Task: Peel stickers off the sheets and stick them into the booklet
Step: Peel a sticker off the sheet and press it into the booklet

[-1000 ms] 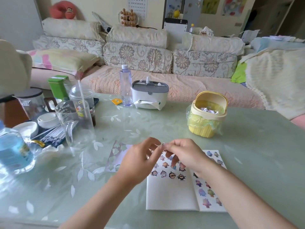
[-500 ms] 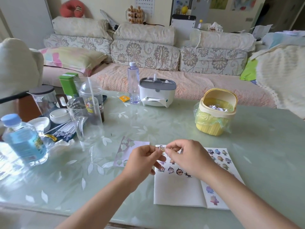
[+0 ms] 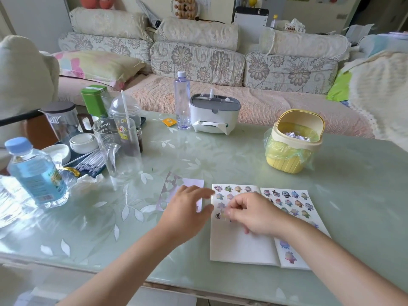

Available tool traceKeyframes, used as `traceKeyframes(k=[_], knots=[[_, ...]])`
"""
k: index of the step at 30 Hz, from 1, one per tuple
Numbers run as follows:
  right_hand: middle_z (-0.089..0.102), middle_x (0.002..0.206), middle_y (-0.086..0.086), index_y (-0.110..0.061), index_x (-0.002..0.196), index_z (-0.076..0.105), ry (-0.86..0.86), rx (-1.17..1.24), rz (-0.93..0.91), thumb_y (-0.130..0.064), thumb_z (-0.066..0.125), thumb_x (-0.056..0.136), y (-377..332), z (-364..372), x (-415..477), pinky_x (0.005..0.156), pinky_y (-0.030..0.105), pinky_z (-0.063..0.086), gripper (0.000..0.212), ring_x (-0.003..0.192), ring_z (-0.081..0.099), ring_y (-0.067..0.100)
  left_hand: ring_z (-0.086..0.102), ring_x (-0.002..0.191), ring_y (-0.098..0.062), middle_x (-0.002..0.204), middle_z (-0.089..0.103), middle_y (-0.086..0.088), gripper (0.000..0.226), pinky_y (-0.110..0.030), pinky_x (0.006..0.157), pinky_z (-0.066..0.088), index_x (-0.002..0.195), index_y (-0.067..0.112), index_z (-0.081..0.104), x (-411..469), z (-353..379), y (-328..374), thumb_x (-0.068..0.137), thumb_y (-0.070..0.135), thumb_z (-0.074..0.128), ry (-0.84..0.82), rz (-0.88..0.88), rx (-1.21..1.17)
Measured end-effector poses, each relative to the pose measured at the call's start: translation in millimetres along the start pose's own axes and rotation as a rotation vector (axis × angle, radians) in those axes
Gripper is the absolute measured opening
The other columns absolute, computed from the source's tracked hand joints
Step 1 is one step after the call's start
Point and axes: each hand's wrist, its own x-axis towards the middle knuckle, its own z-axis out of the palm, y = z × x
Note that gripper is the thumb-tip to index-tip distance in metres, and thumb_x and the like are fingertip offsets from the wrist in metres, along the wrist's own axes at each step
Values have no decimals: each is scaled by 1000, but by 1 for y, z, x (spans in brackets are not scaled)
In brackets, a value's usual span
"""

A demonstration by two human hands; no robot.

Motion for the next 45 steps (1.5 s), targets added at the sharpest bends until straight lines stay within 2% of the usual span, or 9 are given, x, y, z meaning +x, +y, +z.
traceKeyframes(k=[4,9,14,18,22,27,33,41,45], knots=[[67,75,-9,-23,80,71,-72,-222,4,-38,70,88,2,10,-3,61,20,45,17,63,56,2,33,132,-10,140,48,18,56,-34,107,35,136,42,54,-3,8,-15,84,60,45,-240,220,301],[68,77,-10,-24,80,71,-25,-314,-6,-40,69,87,2,15,-2,67,25,49,17,69,59,3,26,138,-9,148,39,18,68,-33,107,30,145,43,43,-5,8,-21,82,67,29,-277,271,361],[61,72,-12,-24,81,66,27,-390,-10,-39,66,89,3,23,-1,55,19,39,17,61,52,1,23,140,-11,149,37,14,53,-33,105,29,146,42,43,-7,10,-24,94,56,48,-246,294,374],[60,72,-14,-28,83,65,78,-458,-24,-42,65,89,1,27,-4,56,19,37,15,69,55,3,30,136,-14,145,44,10,58,-36,109,34,140,33,51,-8,13,-23,88,57,43,-198,326,321],[54,84,-18,-41,101,60,207,-520,-96,-53,68,84,4,27,-13,68,25,38,22,90,58,7,47,117,-15,123,57,11,41,-36,96,47,124,25,61,-17,18,-21,86,38,54,-110,402,229],[61,87,-12,-34,96,69,305,-485,-261,-44,69,86,21,33,-25,69,29,46,14,79,58,7,55,104,-15,115,61,10,33,-32,88,51,121,24,66,-30,24,-23,92,31,52,-94,450,200],[54,92,-16,-36,90,72,301,-727,-431,-36,50,80,36,40,-47,54,26,47,24,83,56,11,58,106,-17,124,58,9,37,-34,75,57,125,27,66,-35,21,-22,97,41,48,-115,522,329],[50,106,-8,-26,138,55,219,-758,-438,-32,35,88,38,41,-53,75,34,52,53,96,49,16,64,117,-13,129,68,4,37,-28,83,59,121,31,72,-43,16,-20,95,48,50,-97,568,345],[45,102,-5,-27,140,52,217,-760,-436,-34,32,87,34,43,-47,76,35,51,57,94,46,16,63,118,-11,129,67,7,38,-23,82,56,124,31,69,-46,13,-17,94,47,52,-98,592,355]])
